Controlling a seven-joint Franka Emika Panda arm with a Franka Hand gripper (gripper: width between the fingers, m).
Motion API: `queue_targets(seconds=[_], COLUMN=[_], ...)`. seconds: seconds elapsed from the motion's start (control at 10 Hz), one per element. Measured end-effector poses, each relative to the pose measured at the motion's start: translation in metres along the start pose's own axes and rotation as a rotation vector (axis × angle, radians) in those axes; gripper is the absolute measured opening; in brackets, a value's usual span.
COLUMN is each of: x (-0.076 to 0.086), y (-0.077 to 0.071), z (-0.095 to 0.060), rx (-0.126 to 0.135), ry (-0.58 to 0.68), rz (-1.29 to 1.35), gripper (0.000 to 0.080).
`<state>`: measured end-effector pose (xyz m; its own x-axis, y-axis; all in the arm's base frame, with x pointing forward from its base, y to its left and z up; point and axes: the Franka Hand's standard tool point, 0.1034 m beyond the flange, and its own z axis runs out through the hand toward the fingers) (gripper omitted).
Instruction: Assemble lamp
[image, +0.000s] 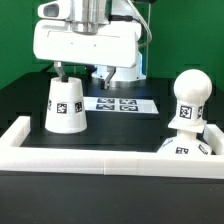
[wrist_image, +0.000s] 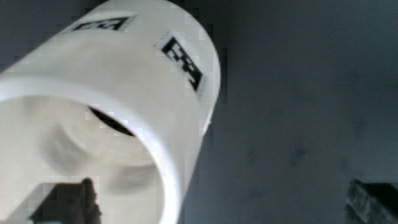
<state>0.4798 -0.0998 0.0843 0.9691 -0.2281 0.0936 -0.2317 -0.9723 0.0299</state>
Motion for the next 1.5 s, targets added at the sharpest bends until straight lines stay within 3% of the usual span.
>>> queue_targets(seconds=[0.1, 0.3, 0.4, 0.6, 0.7, 0.8, 1.0, 1.1, 1.3, 1.5], x=[-0.001, -0.001, -0.002, -0.002, -0.001, 0.000, 0.005, 0.007, 0.008, 0.024], y=[0.000, 0.000, -0.001, -0.004, -0.006, -0.007, -0.010, -0.019, -0.054, -0.096], z=[0.002, 0.005, 0.006, 0.009, 0.008, 0.008, 0.006, 0.002, -0.018, -0.054], rx=[-0.002, -0.005, -0.006, -0.007, -0.007, -0.007, -0.004, 0.005, 0.036, 0.071], ry=[-0.003, -0.007, -0.011, -0.015, -0.012, -0.012, -0.009, -0.016, -0.039, -0.057], rz=[0.000, -0.002, -0.006, -0.013, -0.017, -0.019, -0.022, -0.020, 0.035, 0.090], gripper=[0.0698, 0.0444, 0.0444, 0.0131, 0.0131, 0.0043, 0.0043, 0.0043, 0.0043, 0.0044])
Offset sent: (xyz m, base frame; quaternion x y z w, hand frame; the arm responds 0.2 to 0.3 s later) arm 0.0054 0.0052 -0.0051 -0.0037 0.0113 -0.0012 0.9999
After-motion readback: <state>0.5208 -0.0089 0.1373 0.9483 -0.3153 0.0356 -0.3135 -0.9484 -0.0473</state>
